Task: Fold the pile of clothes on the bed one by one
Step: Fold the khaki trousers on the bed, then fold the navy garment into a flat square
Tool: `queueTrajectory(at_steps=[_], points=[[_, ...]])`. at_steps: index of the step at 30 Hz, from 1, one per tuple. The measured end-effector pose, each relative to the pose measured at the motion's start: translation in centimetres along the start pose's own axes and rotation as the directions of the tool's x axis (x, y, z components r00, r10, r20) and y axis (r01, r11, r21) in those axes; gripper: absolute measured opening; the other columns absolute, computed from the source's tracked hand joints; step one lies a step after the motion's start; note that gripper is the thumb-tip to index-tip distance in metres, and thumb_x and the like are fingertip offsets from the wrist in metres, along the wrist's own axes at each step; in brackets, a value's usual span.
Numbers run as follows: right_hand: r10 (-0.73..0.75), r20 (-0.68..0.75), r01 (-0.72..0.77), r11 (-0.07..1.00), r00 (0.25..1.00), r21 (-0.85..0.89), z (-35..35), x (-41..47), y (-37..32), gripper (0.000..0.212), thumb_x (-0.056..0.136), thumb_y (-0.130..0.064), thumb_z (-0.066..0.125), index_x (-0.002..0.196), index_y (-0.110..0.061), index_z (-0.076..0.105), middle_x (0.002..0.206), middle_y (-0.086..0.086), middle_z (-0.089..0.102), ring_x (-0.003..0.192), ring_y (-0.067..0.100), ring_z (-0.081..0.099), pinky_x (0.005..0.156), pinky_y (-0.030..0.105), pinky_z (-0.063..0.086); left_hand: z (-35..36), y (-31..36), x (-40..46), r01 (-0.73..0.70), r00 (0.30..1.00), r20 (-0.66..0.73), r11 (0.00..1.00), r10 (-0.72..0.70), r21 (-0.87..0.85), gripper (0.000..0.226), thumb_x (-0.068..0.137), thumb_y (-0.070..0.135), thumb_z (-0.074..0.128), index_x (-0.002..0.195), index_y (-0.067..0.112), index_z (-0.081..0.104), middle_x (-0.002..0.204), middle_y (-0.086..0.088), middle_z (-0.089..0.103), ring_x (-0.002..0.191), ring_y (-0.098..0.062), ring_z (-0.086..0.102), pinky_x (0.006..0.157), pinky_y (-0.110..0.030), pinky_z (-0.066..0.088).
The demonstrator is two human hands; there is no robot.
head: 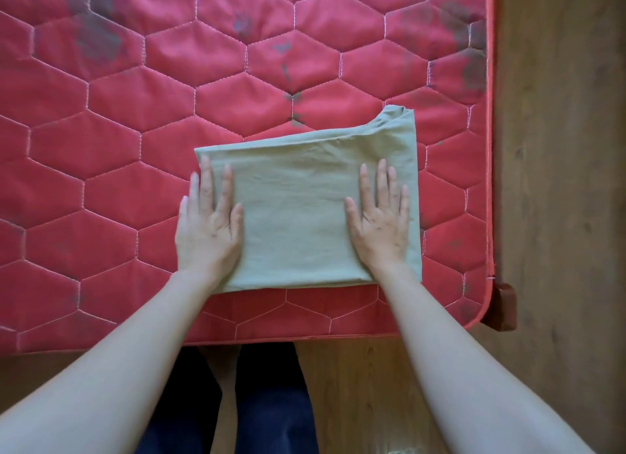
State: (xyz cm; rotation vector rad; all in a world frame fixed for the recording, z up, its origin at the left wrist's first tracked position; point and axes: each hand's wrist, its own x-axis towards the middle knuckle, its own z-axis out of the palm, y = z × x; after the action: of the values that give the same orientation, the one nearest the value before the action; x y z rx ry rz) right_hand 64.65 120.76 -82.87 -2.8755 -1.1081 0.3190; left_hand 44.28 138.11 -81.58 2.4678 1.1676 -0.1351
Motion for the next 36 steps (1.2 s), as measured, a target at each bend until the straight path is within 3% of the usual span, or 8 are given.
queueTrajectory(at_steps=[2, 4, 6, 9, 15, 18, 25, 36], points=[[0.080, 0.022, -0.080, 0.997, 0.997, 0.009, -1.1, 0.2, -1.1, 0.058, 0.101, -0.044, 0.031, 0.154, -0.022, 0.018, 0.162, 0.006, 0.011, 0.150, 0.022, 0.006, 0.120, 0.044, 0.005, -1.5, -1.0, -0.5, 0.106, 0.992, 0.070, 0.994, -0.104, -0.022, 0.059, 0.102, 0.038, 0.027, 0.154, 0.028, 0.002, 0.162, -0.008, 0.005, 0.148, -0.027, 0.010, 0.115, -0.049, 0.019], [0.122, 0.011, -0.123, 0.991, 0.992, 0.061, -2.5, 0.3, -2.7, 0.053, 0.100, -0.033, 0.040, 0.150, -0.015, 0.031, 0.158, 0.011, 0.024, 0.148, 0.026, 0.014, 0.119, 0.047, 0.011, -3.3, -2.2, -0.7, 0.202, 0.974, 0.101, 0.979, -0.201, -0.001, 0.056, 0.101, 0.040, 0.029, 0.152, 0.018, 0.020, 0.160, -0.009, 0.016, 0.146, -0.027, 0.018, 0.112, -0.048, 0.024], [0.089, -0.004, -0.088, 0.989, 0.996, 0.115, -4.0, 0.4, -4.6, 0.045, 0.098, -0.024, 0.047, 0.141, -0.011, 0.046, 0.149, 0.011, 0.041, 0.145, 0.027, 0.024, 0.117, 0.048, 0.015, -5.2, -3.3, -1.1, 0.226, 0.967, 0.106, 0.973, -0.231, 0.049, 0.046, 0.101, 0.032, 0.038, 0.141, 0.010, 0.044, 0.151, -0.014, 0.036, 0.134, -0.033, 0.038, 0.105, -0.048, 0.034], [-0.011, 0.038, 0.004, 0.983, 0.999, 0.186, -6.1, 0.1, -8.8, 0.039, 0.097, -0.021, 0.048, 0.134, -0.011, 0.054, 0.139, 0.006, 0.052, 0.141, 0.022, 0.033, 0.116, 0.043, 0.018, -8.2, -5.0, -1.8, 0.241, 0.960, 0.119, 0.965, -0.252, 0.103, 0.037, 0.095, 0.019, 0.050, 0.129, 0.005, 0.055, 0.125, -0.017, 0.059, 0.110, -0.039, 0.056, 0.090, -0.049, 0.043], [-0.289, -0.072, 0.298, 0.922, 0.955, 0.250, -9.8, -1.0, -20.4, 0.025, 0.089, -0.011, 0.061, 0.111, -0.004, 0.068, 0.111, 0.012, 0.067, 0.116, 0.033, 0.058, 0.101, 0.048, 0.043, -14.1, -9.9, -3.7, 0.256, 0.964, -0.075, 0.966, -0.253, 0.028, 0.033, 0.088, 0.010, 0.061, 0.119, 0.001, 0.064, 0.117, -0.018, 0.064, 0.108, -0.036, 0.059, 0.097, -0.050, 0.040], [-0.383, -0.090, 0.393, 0.885, 0.920, 0.251, -10.9, -1.8, -27.2, 0.023, 0.089, -0.013, 0.060, 0.108, -0.006, 0.069, 0.106, 0.009, 0.067, 0.106, 0.030, 0.062, 0.093, 0.044, 0.047, -17.0, -13.5, -5.3, 0.235, 0.958, -0.178, 0.971, -0.225, 0.036, 0.033, 0.082, 0.007, 0.067, 0.114, 0.000, 0.066, 0.110, -0.019, 0.065, 0.101, -0.037, 0.061, 0.095, -0.053, 0.042], [-0.541, -0.159, 0.560, 0.821, 0.826, 0.114, -9.8, -5.2, -43.3, 0.015, 0.088, -0.018, 0.060, 0.099, -0.012, 0.069, 0.096, 0.003, 0.068, 0.093, 0.028, 0.063, 0.076, 0.040, 0.049, -22.2, -26.6, -9.4, 0.265, 0.914, -0.340, 0.961, -0.223, 0.083, 0.041, 0.079, 0.014, 0.069, 0.119, 0.004, 0.064, 0.122, -0.019, 0.061, 0.117, -0.036, 0.055, 0.103, -0.056, 0.037], [-0.667, -0.073, 0.671, 0.733, 0.741, 0.110, -7.2, -9.1, -63.6, 0.023, 0.094, -0.020, 0.052, 0.112, -0.013, 0.065, 0.112, 0.002, 0.065, 0.113, 0.027, 0.055, 0.092, 0.039, 0.040, -27.9, -45.9, -14.8, 0.368, 0.873, -0.376, 0.925, -0.310, 0.092, 0.041, 0.081, 0.017, 0.068, 0.120, 0.005, 0.063, 0.126, -0.018, 0.059, 0.119, -0.036, 0.053, 0.103, -0.056, 0.038]])
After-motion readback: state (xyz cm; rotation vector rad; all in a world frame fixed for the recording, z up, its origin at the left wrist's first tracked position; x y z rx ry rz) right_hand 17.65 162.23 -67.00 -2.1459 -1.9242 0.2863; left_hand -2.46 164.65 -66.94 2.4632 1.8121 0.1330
